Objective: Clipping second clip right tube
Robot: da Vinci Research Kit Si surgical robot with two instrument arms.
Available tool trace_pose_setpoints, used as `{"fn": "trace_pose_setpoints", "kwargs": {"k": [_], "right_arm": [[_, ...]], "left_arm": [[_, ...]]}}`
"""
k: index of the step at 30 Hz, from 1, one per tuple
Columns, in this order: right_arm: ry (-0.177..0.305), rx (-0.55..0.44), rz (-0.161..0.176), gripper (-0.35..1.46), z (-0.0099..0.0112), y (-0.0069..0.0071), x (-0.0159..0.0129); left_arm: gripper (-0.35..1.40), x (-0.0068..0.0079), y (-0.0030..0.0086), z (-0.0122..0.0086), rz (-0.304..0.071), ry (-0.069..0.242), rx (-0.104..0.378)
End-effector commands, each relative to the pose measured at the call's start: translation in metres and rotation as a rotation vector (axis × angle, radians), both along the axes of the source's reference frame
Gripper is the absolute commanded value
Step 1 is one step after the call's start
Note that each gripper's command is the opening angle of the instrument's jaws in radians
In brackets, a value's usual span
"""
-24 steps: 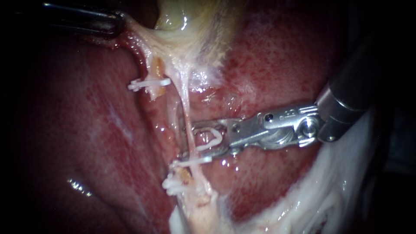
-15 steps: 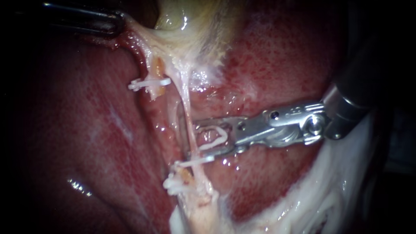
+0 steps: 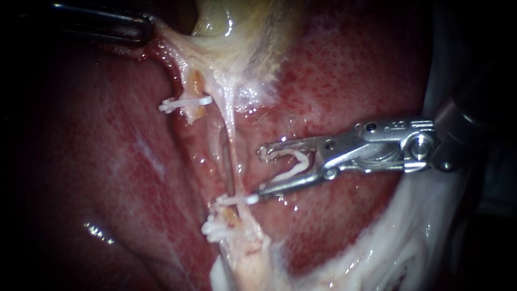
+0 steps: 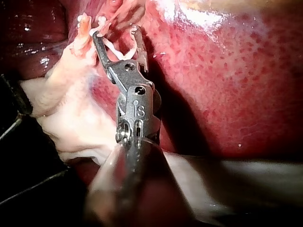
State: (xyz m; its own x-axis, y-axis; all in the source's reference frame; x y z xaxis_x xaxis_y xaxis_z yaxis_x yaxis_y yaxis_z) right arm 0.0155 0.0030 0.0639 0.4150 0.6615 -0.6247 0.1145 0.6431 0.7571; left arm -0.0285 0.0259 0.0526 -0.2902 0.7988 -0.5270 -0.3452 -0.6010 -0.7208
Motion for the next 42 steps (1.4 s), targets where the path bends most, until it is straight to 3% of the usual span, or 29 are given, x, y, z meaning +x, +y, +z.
{"fn": "trace_pose_setpoints", "kwargs": {"k": [1,15,26,42], "right_arm": [[0.0,0.006,-0.002,0.46,0.0002,-0.0002,0.0003],[-0.022,0.065,0.011,0.48,0.0013,-0.0011,0.0029],[-0.049,0.069,0.004,0.48,0.0002,0.0001,-0.0009],[-0.057,0.073,0.006,0.48,-0.001,0.0011,-0.0019]], "left_arm": [[-0.35,0.0,0.0,0.0,0.0,0.0,0.0],[-0.35,0.0,0.0,0.0,0.0,0.0,0.0],[-0.35,0.0001,0.0,0.0,0.0,0.0,0.0],[-0.35,0.0,0.0,0.0,0.0,0.0,0.0]]}}
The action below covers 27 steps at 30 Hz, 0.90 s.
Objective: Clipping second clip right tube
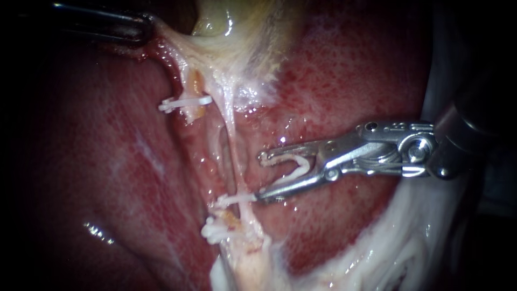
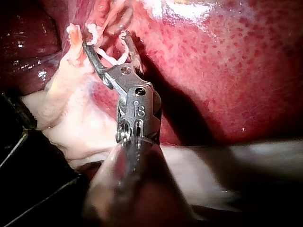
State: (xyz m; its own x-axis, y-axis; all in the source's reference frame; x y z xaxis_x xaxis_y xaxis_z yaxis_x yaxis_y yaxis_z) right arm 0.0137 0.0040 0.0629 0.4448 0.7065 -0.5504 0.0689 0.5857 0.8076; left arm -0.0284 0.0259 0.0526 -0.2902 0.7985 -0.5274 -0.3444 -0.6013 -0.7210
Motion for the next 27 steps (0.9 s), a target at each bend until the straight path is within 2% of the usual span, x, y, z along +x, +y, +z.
{"fn": "trace_pose_setpoints", "kwargs": {"k": [1,5,14,27], "right_arm": [[-0.002,0.0,0.004,0.48,-0.0002,0.0002,-0.0004],[-0.004,0.004,0.01,0.48,-0.0009,0.0011,-0.0009],[-0.009,0.0,0.014,0.48,-0.0003,0.0001,0.0003],[-0.025,0.017,0.008,0.48,0.0029,-0.0027,0.0045]], "left_arm": [[-0.35,0.0,0.0,0.0,0.0,0.0,0.0],[-0.35,0.0,0.0,0.0,0.0,0.001,0.0],[-0.35,-0.0001,0.0,0.0001,-0.001,0.001,0.0],[-0.35,-0.0002,0.0,0.0001,-0.001,0.001,0.0]]}}
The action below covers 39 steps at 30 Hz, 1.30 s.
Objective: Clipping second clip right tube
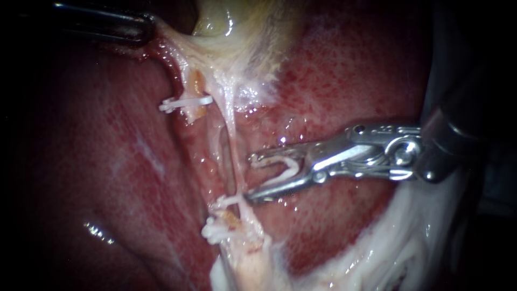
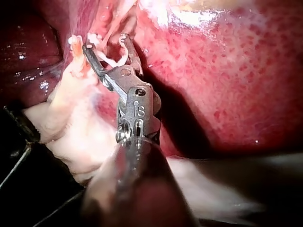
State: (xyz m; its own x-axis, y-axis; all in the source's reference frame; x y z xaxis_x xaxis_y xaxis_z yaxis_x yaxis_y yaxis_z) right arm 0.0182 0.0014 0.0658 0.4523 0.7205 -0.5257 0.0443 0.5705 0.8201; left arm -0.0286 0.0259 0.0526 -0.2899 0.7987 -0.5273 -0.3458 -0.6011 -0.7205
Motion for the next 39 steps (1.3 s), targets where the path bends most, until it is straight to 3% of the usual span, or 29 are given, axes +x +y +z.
{"fn": "trace_pose_setpoints", "kwargs": {"k": [1,16,27,39], "right_arm": [[-0.001,-0.004,0.0,0.48,0.0002,-0.0001,0.0003],[0.092,0.096,0.036,0.48,0.0004,-0.0005,0.0028],[0.217,0.196,0.024,0.48,-0.0035,-0.0006,0.0027],[0.221,0.201,0.029,0.28,-0.0036,-0.0004,0.002]], "left_arm": [[-0.35,0.0,0.0,0.0,0.0,0.0,0.0],[-0.35,0.0,0.0,0.0,0.0,0.0,0.0],[-0.35,0.0001,0.0,0.0,0.0,0.0,0.0],[-0.35,0.0001,0.0,0.0,0.0,0.0,0.0]]}}
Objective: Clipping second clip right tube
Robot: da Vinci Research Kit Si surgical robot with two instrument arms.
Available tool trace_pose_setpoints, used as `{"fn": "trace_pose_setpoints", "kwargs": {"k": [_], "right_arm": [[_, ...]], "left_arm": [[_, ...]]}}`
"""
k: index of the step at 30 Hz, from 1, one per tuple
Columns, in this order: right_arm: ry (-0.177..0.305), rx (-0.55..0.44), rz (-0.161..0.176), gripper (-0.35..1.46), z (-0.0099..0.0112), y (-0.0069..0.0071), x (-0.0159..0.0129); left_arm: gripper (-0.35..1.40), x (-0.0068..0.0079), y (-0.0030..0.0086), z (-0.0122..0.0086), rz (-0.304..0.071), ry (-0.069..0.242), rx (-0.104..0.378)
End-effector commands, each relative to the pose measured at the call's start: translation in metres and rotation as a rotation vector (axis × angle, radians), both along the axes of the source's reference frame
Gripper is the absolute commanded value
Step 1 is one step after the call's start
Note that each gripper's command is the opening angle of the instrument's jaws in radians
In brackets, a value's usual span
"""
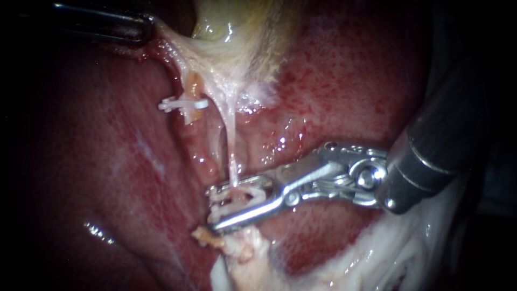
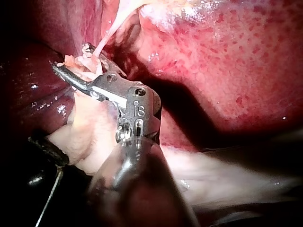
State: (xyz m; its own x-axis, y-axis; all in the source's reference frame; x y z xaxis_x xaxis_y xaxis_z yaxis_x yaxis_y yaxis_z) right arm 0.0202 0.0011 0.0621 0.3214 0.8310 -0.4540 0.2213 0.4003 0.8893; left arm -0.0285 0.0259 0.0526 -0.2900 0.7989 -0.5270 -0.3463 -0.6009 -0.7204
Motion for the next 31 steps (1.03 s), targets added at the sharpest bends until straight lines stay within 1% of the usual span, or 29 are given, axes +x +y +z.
{"fn": "trace_pose_setpoints", "kwargs": {"k": [1,3,9,12,13,16,31], "right_arm": [[-0.001,-0.001,0.001,0.26,0.0001,-0.0001,0.0],[0.0,-0.001,0.001,0.22,0.0,-0.0001,-0.0001],[0.0,-0.001,0.0,-0.01,-0.0001,-0.0001,-0.0003],[0.001,0.0,-0.001,-0.2,-0.0002,-0.0001,-0.0004],[0.001,0.0,-0.002,-0.34,-0.0002,-0.0001,-0.0005],[0.005,0.002,-0.007,-0.35,-0.0003,-0.0001,-0.0007],[0.006,0.002,-0.009,-0.35,-0.0003,0.0,-0.0008]], "left_arm": [[-0.35,0.0,0.0,0.0,0.001,-0.001,0.0],[-0.35,0.0,0.0,0.0,0.001,-0.001,0.0],[-0.35,0.0,0.0,0.0,0.001,-0.001,0.0],[-0.35,0.0,0.0,0.0,0.001,-0.001,0.0],[-0.35,0.0,0.0,0.0,0.001,-0.001,0.0],[-0.35,0.0,0.0,0.0,0.001,-0.001,0.0],[-0.35,-0.0001,0.0001,0.0,0.0,-0.001,0.0]]}}
